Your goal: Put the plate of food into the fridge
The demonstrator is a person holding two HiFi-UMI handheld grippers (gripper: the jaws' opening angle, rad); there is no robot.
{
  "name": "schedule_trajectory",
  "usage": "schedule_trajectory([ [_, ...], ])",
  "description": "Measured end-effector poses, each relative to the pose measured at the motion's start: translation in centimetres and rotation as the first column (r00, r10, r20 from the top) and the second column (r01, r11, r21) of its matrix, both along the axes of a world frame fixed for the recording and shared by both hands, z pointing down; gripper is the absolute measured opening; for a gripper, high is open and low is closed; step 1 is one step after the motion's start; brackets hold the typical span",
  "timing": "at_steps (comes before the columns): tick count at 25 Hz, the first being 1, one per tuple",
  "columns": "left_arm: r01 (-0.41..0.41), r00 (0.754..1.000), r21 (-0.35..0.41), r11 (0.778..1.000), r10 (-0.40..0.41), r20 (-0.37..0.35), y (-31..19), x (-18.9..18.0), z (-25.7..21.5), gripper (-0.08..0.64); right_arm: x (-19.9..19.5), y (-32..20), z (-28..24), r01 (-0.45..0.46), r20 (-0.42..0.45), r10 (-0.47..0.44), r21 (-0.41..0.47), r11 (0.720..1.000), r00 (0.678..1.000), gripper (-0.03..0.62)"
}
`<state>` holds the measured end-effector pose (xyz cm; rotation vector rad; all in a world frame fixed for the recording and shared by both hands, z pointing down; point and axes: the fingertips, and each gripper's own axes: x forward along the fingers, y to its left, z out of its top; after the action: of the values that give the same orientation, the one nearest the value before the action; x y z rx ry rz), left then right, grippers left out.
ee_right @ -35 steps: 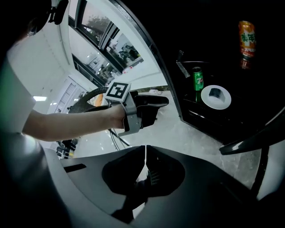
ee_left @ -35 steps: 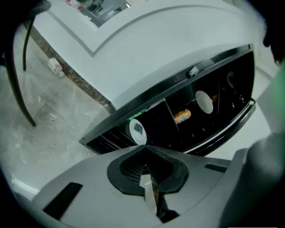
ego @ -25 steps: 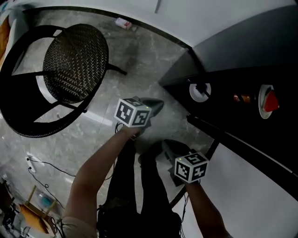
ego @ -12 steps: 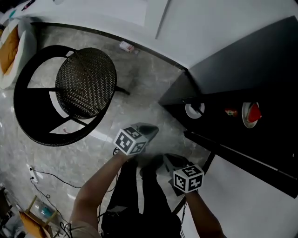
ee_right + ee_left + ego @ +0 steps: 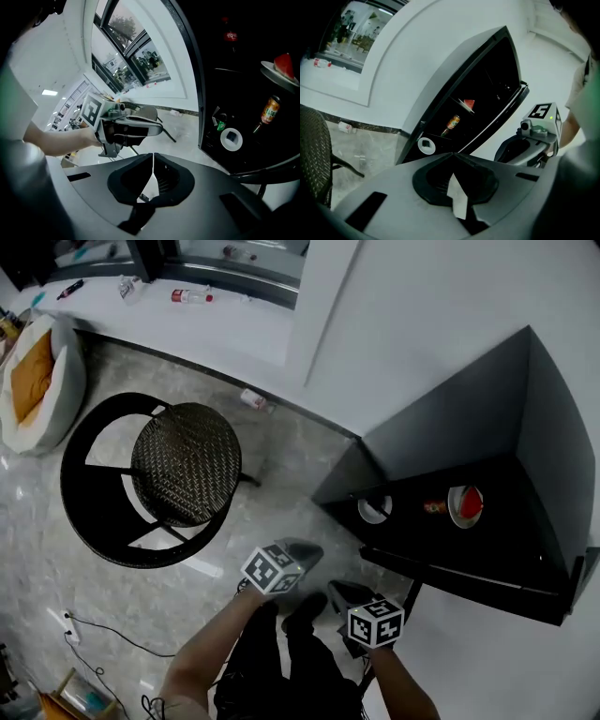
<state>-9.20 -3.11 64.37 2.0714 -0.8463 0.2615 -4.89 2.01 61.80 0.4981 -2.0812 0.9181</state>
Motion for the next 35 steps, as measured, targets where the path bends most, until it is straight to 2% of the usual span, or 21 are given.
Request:
schedule_trajectory([
  [6,-0.074,0.994,0.045,0.996,0.07,0.079,1.8,-0.3,-3.9,0.009,-0.7,0.0,-3.1,-0.005,0.014,0.004,0.036,0.999,1.0,0.026],
  [10,-0.094,0.991,0.076,0.993,0.086,0.104,1.9,-0.7,-6.3,0.009,-1.0,-1.3,-5.4,-0.022,0.036,0.018,0.102,0.995,0.999,0.026],
  [13,-0.144,0.986,0.13,0.981,0.131,0.098,1.6,-0.7,-9.1,0.009,-2.3,-3.0,-7.8,-0.045,0.052,0.037,0.169,0.985,0.998,0.025],
  [16,-0.184,0.977,0.166,0.969,0.162,0.139,2.3,-0.6,-11.2,0.009,-3.1,-3.2,-10.4,-0.054,0.058,0.043,0.211,0.976,0.997,0.025],
  [19,-0.188,0.977,0.185,0.965,0.166,0.132,3.0,-0.8,-13.0,0.011,-3.4,-2.5,-11.9,-0.031,0.055,0.019,0.235,0.971,0.998,0.025],
  [22,-0.237,0.967,0.206,0.949,0.211,0.141,3.9,-0.1,-14.7,0.011,-2.7,-1.5,-12.7,-0.003,0.048,-0.009,0.245,0.97,0.999,0.025],
  [24,-0.239,0.966,0.213,0.948,0.208,0.155,4.0,-0.2,-15.4,0.011,-2.1,-0.8,-13.2,0.008,0.044,-0.02,0.253,0.967,0.999,0.025],
  [27,-0.175,0.98,0.217,0.96,0.148,0.136,3.6,-1.2,-16.3,0.011,-1.2,0.3,-14.0,0.004,0.033,-0.013,0.258,0.966,0.999,0.025],
  [29,-0.147,0.984,0.233,0.961,0.118,0.135,3.2,-1.9,-17.3,0.011,-0.9,0.6,-14.6,0.0,0.027,-0.007,0.268,0.963,1.0,0.025],
  [35,-0.203,0.968,0.267,0.942,0.151,0.202,4.1,-1.2,-19.0,0.011,-0.5,2.1,-15.8,-0.007,0.021,0.0,0.295,0.956,1.0,0.025],
])
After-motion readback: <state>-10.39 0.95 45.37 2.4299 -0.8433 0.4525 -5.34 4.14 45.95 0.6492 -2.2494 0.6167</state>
